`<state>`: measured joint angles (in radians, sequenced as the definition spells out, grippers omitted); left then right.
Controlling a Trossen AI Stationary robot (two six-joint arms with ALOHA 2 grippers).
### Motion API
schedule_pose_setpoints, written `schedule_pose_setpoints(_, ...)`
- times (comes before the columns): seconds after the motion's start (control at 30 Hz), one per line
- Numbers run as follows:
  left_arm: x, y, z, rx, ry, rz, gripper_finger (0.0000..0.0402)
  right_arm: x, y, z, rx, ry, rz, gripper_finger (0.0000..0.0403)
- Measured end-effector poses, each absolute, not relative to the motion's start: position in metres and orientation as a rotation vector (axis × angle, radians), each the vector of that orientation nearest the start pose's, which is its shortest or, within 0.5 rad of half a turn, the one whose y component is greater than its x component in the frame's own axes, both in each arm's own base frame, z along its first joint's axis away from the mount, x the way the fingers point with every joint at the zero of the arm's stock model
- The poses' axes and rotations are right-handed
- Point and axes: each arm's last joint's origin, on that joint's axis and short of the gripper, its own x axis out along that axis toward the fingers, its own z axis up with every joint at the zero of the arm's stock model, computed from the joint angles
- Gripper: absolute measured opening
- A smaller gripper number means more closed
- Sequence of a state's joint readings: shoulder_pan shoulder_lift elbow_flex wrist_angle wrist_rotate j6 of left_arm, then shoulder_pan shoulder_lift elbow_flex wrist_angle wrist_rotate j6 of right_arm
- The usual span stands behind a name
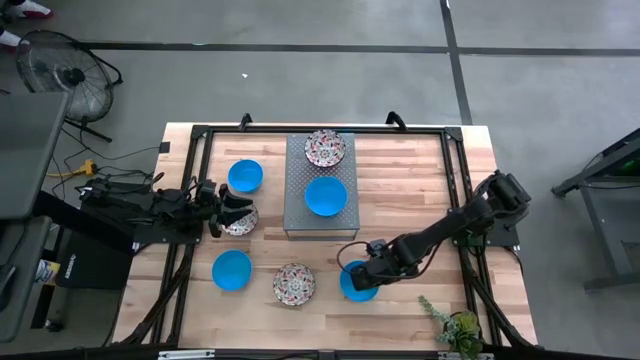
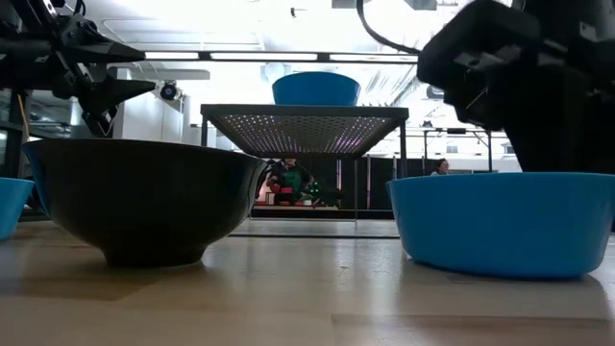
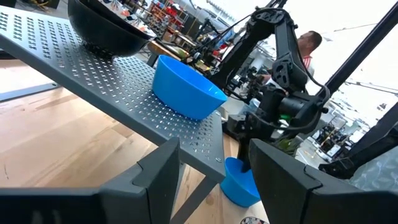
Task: Pick & Place Mini bowls
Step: Stack the blue bowl on the blue bowl on the shelf
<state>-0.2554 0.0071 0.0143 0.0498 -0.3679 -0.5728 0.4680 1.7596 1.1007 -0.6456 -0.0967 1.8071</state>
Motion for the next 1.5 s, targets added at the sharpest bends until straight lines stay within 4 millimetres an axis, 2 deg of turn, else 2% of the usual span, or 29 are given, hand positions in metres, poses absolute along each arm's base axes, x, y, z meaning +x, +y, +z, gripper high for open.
schedule_pose_setpoints(0.33,0.095,-0.014,0.173,-0.590,-0.085,0.094,0.0190,0.291,0.147,0.164,1.241,1.317,-0.763,0.0111)
schedule_pose_setpoints(0.7,0.095,-0.014,0.173,-0.590,-0.085,0.093,0.0190,0.290,0.147,0.166,1.217,1.323,-0.739,0.0006)
schedule_pose_setpoints(1.03,0.095,-0.014,0.173,-0.590,-0.085,0.093,0.0190,0.290,0.147,0.168,1.188,1.349,-0.695,0.0002)
schedule_pose_setpoints(1.2,0.095,-0.014,0.173,-0.590,-0.085,0.093,0.0190,0.288,0.146,0.180,1.184,1.339,-0.689,0.0001)
schedule_pose_setpoints(1.5,0.095,-0.014,0.173,-0.590,-0.085,0.093,0.0190,0.289,0.144,0.222,1.152,1.333,-0.647,0.0001)
